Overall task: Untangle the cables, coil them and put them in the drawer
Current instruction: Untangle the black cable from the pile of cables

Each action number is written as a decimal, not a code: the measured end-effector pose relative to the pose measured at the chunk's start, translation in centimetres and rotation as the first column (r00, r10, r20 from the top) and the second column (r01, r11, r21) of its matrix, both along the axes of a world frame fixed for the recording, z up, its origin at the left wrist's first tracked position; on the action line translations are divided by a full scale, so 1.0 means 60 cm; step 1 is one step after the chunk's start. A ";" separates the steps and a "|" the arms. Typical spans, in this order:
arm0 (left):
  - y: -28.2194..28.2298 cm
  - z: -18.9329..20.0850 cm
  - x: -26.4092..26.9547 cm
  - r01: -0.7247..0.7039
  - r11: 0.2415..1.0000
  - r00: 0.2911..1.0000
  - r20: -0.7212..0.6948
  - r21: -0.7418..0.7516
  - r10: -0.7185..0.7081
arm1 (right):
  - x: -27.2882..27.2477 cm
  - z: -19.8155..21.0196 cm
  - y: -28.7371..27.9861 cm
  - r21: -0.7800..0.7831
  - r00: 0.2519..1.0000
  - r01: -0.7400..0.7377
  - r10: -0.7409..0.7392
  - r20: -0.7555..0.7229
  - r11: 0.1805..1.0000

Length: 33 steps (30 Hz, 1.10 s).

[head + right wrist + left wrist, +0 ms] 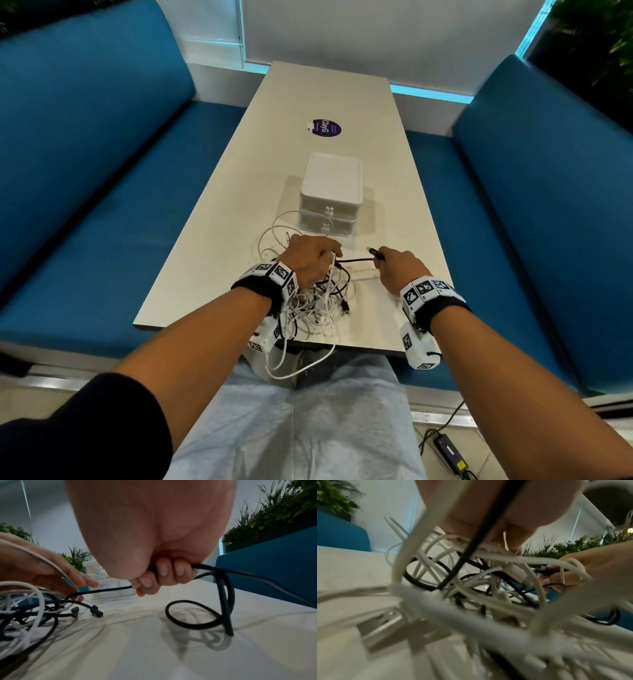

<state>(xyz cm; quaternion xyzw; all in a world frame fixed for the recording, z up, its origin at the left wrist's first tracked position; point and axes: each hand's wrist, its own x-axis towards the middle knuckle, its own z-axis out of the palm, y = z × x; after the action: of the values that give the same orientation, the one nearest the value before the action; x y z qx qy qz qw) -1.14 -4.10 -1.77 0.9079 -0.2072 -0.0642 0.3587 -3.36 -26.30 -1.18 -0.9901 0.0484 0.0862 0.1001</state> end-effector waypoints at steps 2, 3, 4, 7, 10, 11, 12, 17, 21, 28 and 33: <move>0.002 0.007 -0.004 -0.013 1.000 0.999 -0.042 -0.027 0.012 | 0.000 0.000 0.001 -0.012 1.000 0.005 -0.005 0.003 1.000; 0.001 0.011 -0.006 -0.009 1.000 0.999 -0.050 -0.015 0.009 | 0.000 0.001 0.000 -0.016 1.000 0.007 -0.007 0.001 1.000; 0.000 0.013 -0.005 -0.007 1.000 0.999 -0.049 0.016 0.008 | 0.001 0.000 0.000 -0.017 1.000 0.006 -0.006 0.002 1.000; -0.015 0.013 -0.002 -0.031 0.973 0.995 0.101 0.231 0.008 | 0.002 -0.001 0.004 0.012 1.000 -0.002 0.002 0.005 1.000; -0.028 0.000 0.000 -0.030 0.930 0.976 0.211 0.366 -0.051 | 0.002 0.000 0.006 0.046 1.000 -0.021 0.021 0.014 0.999; -0.028 -0.004 0.001 -0.023 0.920 0.971 0.228 0.391 -0.072 | 0.001 0.001 0.006 0.052 1.000 -0.025 0.025 0.012 0.998; -0.029 -0.009 0.002 -0.013 0.908 0.961 0.255 0.420 -0.104 | -0.001 0.003 0.004 0.055 1.000 -0.031 0.031 0.007 0.998; -0.023 -0.020 0.002 -0.047 0.814 0.919 0.344 0.580 -0.192 | -0.005 0.016 -0.010 0.079 0.999 -0.029 0.032 -0.032 0.996; -0.001 -0.023 0.005 -0.075 0.789 0.910 0.365 0.610 -0.195 | -0.008 0.022 -0.040 0.079 0.998 0.019 -0.013 -0.068 0.997; 0.006 -0.001 0.013 -0.025 0.785 0.925 0.313 0.619 -0.217 | -0.011 0.033 -0.068 0.005 0.996 0.062 -0.062 -0.066 0.998; -0.011 -0.002 0.011 0.071 0.804 0.921 0.271 0.591 -0.280 | -0.011 0.015 -0.036 -0.152 0.996 0.093 -0.094 0.000 0.984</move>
<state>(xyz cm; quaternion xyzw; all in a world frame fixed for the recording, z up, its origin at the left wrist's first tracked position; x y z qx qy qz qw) -0.49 -4.75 -1.89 0.9464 -0.3223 0.0035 0.0212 -4.00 -28.43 -0.26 -0.9911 0.1017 0.0811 0.0280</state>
